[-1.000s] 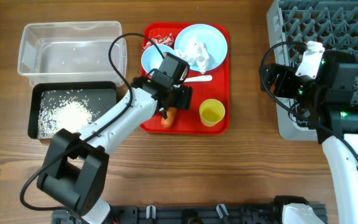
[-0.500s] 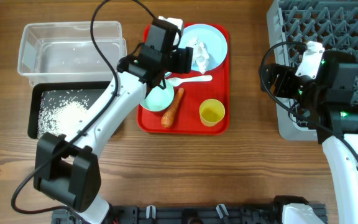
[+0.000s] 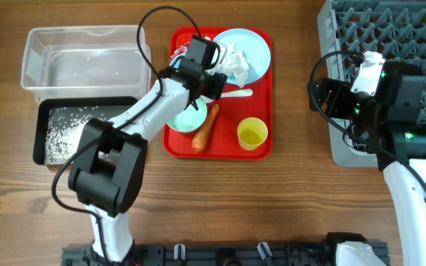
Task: Sort waste into correct bins and load items into the dishwasher rack
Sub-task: 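Grasp the small blue bowl with the brown scrap using left gripper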
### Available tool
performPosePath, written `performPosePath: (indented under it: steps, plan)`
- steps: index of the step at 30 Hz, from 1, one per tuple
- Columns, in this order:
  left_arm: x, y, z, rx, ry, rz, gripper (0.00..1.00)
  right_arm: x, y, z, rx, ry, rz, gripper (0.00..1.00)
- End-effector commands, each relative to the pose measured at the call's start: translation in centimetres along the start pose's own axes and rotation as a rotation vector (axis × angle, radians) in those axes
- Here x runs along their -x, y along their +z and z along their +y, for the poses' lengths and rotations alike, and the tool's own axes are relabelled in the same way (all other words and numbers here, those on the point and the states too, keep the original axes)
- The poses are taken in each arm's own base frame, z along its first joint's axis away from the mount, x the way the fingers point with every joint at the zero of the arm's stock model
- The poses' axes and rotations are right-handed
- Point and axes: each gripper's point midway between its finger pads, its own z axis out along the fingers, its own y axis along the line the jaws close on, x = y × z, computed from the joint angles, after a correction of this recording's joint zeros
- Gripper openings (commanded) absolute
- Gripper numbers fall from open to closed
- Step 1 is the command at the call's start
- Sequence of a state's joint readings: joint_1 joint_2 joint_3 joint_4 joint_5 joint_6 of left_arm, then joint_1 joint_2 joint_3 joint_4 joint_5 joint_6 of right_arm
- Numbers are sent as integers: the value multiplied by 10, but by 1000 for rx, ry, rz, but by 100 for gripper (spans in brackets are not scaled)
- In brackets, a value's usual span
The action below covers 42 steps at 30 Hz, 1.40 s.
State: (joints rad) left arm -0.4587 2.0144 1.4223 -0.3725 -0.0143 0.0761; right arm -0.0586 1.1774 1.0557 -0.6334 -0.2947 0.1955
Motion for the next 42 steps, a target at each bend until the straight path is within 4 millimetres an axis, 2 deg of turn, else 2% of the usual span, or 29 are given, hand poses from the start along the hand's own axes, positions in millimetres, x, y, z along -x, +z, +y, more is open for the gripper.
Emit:
performPosePath:
  steps: [1,2,5,7,11,14,17,23,25,26,32,38,42]
  plan:
    - [-12,16,6,17,20,35,63,5,-2,0,-11,-17,-7,100]
    - [-13,18,6,18,19,39,60,5,-2,0,-11,-16,-6,100]
    - [-17,22,8,19,11,49,41,5,-2,0,-11,-16,-7,100]
    - [-20,25,8,19,11,59,36,5,-2,0,-11,-16,-7,100]
    - [-30,36,8,19,11,87,36,5,-2,0,-11,-16,-5,100]
    - [-34,40,9,19,10,99,31,5,-2,0,-11,-16,-5,100]
    - [-31,40,9,20,7,85,23,5,-2,0,-15,-16,-6,100]
    - [-20,39,9,21,-1,41,13,5,-2,0,-15,-16,-6,100]
    - [-14,36,9,21,-25,22,6,5,-2,0,-16,-16,-6,100]
    - [-11,34,9,22,-41,14,4,5,-2,-1,-19,-16,-7,100]
    - [12,4,10,20,-109,-50,4,6,-2,-3,-33,-16,-9,100]
    - [29,-39,10,14,-192,-94,4,6,-2,-3,-33,-16,-9,100]
    - [41,-75,11,9,-232,-134,4,6,-2,-3,-33,-16,-9,100]
